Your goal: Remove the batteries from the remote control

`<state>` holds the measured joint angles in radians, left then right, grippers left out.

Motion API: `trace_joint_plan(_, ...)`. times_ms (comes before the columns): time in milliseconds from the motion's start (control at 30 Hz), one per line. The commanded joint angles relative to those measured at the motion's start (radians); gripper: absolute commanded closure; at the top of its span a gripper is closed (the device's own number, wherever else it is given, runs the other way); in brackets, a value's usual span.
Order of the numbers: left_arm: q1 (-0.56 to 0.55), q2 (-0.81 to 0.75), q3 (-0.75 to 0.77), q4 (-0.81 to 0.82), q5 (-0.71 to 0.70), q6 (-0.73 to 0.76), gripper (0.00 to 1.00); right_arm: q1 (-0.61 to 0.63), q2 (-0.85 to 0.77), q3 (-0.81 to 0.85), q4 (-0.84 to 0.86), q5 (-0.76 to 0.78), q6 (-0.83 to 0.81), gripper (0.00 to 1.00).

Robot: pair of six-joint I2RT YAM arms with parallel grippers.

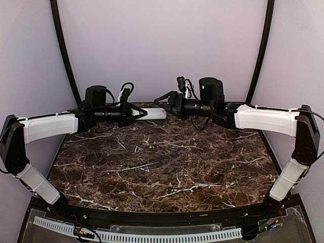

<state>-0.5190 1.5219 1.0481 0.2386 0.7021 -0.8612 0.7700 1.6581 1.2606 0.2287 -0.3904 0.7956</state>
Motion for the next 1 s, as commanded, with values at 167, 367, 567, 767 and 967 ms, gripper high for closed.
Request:
trace_joint_plan(167, 0.004, -0.055, -0.013, 0.044, 0.024, 0.005, 1.00, -0.006, 0.026, 0.043, -0.017, 0.023, -0.002, 0.10)
trace_joint_plan(367, 0.004, -0.061, -0.015, 0.041, 0.020, 0.012, 1.00, -0.006, 0.023, 0.039, -0.021, 0.030, -0.008, 0.10)
trace_joint_plan(567, 0.004, -0.065, -0.017, 0.038, 0.015, 0.017, 1.00, -0.005, 0.023, 0.036, -0.019, 0.022, -0.006, 0.10)
trace_joint_plan(767, 0.004, -0.069, -0.018, 0.030, 0.005, 0.027, 1.00, -0.003, 0.031, 0.024, -0.004, 0.008, 0.005, 0.10)
trace_joint_plan(967, 0.004, -0.067, -0.018, 0.027, 0.003, 0.031, 1.00, -0.001, 0.032, 0.026, -0.001, 0.001, 0.002, 0.10)
